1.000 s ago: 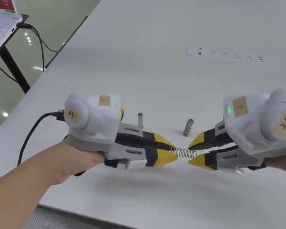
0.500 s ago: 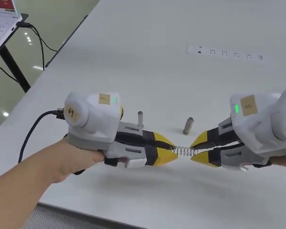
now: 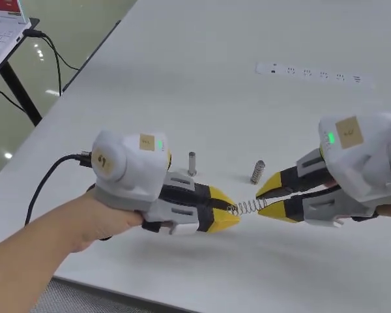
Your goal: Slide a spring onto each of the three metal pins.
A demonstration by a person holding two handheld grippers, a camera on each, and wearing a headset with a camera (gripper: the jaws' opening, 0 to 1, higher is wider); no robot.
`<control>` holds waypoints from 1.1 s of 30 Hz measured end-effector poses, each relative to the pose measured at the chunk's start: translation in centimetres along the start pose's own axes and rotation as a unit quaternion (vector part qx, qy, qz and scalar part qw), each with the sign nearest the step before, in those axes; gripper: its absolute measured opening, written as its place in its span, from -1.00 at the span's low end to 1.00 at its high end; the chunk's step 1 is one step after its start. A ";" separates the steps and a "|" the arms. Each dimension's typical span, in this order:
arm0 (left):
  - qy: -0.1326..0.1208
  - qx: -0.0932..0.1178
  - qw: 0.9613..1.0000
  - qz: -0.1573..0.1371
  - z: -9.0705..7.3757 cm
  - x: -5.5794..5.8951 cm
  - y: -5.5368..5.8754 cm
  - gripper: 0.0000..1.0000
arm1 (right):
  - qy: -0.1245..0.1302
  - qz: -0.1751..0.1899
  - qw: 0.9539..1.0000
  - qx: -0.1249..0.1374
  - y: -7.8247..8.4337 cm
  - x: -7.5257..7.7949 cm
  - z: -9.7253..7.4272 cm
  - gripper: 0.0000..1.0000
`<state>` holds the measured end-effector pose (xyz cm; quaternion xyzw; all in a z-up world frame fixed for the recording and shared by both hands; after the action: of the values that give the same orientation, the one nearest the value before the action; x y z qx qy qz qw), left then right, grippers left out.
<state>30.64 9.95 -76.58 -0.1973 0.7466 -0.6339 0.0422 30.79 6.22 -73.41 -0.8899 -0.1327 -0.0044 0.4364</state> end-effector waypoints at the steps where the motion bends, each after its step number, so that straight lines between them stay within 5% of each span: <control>1: 0.000 0.000 1.000 0.003 0.0 0.0 0.0 -0.96 | 0.000 -0.002 1.000 0.000 -0.1 0.0 0.0 -0.86; 10: 0.002 -0.001 1.000 0.003 0.1 0.0 0.0 -0.96 | -0.005 -0.005 1.000 0.025 -2.0 -0.1 0.2 -0.86; 33: 0.005 -0.013 1.000 0.007 0.5 0.3 0.3 -0.96 | 0.014 0.028 0.998 0.061 -2.7 -0.2 1.1 -0.85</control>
<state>30.40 9.44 -76.89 -0.1892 0.7567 -0.6244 0.0405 29.87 8.62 -72.05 -0.8648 -0.1014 0.0034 0.4917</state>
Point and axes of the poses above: the centre of the closed fingertips' face, and the gripper's own axes: z roughly forward along the fingers, x roughly to its right, y roughly out of its underside, the point moved 2 cm from there along -z, roughly backward along the fingers, and after that the axes turned 10 degrees about x, right-handed, at the moved point
